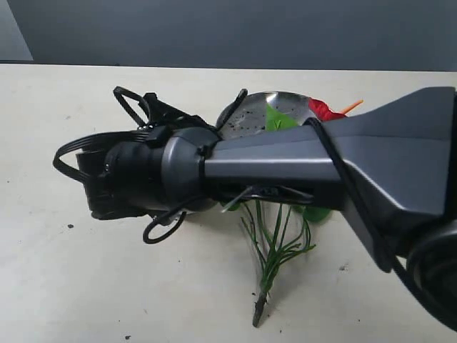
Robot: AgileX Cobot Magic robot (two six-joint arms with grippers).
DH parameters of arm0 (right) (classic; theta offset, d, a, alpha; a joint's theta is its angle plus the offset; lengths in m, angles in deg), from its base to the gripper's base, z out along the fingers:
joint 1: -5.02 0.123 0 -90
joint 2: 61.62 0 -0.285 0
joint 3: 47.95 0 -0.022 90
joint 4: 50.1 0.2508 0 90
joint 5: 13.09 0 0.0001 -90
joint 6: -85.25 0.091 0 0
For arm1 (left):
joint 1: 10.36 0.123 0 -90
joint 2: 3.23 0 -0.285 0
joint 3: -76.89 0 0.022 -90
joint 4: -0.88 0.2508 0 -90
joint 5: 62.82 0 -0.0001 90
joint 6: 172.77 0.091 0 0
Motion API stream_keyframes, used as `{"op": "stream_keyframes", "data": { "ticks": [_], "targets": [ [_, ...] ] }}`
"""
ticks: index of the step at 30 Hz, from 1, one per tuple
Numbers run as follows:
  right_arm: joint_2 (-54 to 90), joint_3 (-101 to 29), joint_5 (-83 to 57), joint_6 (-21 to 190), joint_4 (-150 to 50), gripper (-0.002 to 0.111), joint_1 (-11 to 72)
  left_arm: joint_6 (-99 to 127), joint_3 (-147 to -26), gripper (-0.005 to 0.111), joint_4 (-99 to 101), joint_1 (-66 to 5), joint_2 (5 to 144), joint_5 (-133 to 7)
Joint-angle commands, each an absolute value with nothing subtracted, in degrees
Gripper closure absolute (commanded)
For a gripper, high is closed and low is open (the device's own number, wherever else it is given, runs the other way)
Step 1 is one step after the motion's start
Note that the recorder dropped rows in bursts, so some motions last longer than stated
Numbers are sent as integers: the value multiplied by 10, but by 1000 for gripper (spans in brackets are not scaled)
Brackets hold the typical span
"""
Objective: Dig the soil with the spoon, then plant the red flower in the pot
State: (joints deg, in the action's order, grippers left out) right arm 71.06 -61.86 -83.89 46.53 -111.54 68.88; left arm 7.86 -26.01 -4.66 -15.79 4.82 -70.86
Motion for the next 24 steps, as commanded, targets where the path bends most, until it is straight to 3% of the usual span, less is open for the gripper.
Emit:
{"op": "stream_keyframes", "data": {
  "ticks": [1,24],
  "targets": [
    [686,-618,-830,479,-1130,109,691,78,-259,106,-43,-162,46,-701],
    [702,-618,-830,488,-1101,109,696,78,-259,106,-45,-162,46,-701]
  ]
}}
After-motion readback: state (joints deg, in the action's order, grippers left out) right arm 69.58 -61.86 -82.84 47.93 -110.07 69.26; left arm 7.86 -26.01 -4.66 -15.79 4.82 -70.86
